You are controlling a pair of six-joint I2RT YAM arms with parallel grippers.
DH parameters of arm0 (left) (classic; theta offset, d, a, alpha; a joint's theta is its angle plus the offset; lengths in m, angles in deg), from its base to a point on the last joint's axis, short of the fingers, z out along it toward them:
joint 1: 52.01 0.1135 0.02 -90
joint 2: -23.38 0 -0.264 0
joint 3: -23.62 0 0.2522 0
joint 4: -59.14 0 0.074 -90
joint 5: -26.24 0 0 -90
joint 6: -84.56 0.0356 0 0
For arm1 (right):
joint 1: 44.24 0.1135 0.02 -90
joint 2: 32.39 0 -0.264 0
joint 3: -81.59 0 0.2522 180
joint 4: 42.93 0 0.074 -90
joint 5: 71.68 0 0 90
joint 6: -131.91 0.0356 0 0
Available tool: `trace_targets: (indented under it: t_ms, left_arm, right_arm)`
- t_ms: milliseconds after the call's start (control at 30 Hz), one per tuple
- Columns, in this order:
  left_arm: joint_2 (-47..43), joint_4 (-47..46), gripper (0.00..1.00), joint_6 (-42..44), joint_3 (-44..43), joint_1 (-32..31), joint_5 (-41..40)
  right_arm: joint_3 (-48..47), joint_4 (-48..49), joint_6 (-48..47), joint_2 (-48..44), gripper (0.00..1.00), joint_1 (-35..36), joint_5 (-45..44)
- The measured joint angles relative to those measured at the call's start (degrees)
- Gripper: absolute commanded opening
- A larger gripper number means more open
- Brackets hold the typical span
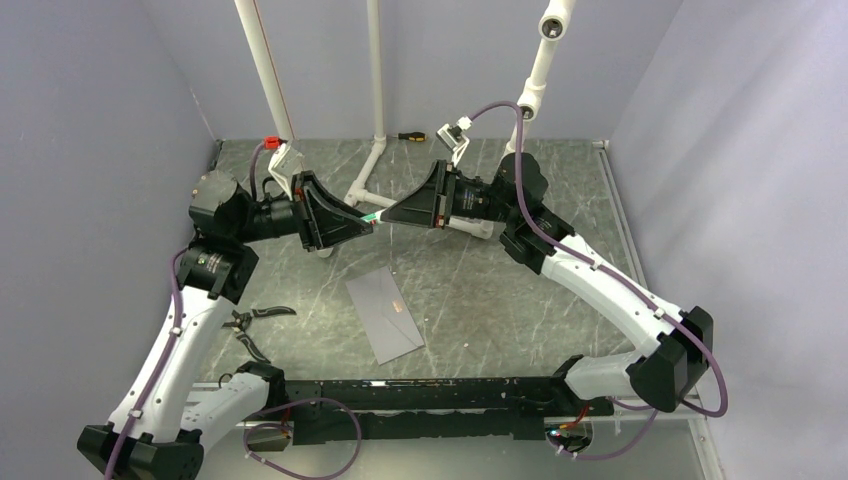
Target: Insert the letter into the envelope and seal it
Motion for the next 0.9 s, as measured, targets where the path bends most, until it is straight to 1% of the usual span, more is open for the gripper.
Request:
trace_targets:
  t_ms: [133,167,233,333,367,667,900]
  left_arm:
    - [0.00,-0.92,0.02,-0.37,0.00,0.00,0.59]
    - [0.00,-1.05,0.02,-0.39,0.00,0.00,0.74]
    - [0.00,-1.22,0.02,-0.39,0.00,0.00,0.87]
    - [0.00,-1.42,0.02,-0.55,0.00,0.04,1.16]
    - [0.00,-1.53,0.03,-0.57,0.00,0.07,1.22]
    - [1.16,-2.10,0.02,-0.61,-0.09,0.48,0.74]
    - [3.10,0.28,0.02,1.49,-3.17,1.55,0.81]
  right_arm:
    - [0.00,0.52,1.03,0.00,0.34,-0.02,0.57]
    - [0.00,0.72,1.33,0.00,0.33,-0.02,0.79]
    - [0.00,1.16,1.79,0.11,0.24,-0.02,1.03]
    - [0.00,1.66,2.25,0.24,0.03,-0.04,1.53]
    - [0.00,1.79,2.38,0.37,0.00,-0.09,1.77]
    - [-0.11,3.43,2.19,1.81,0.00,-0.07,1.97]
    - [-2.25,3.48,0.07,3.30,0.00,0.07,0.39]
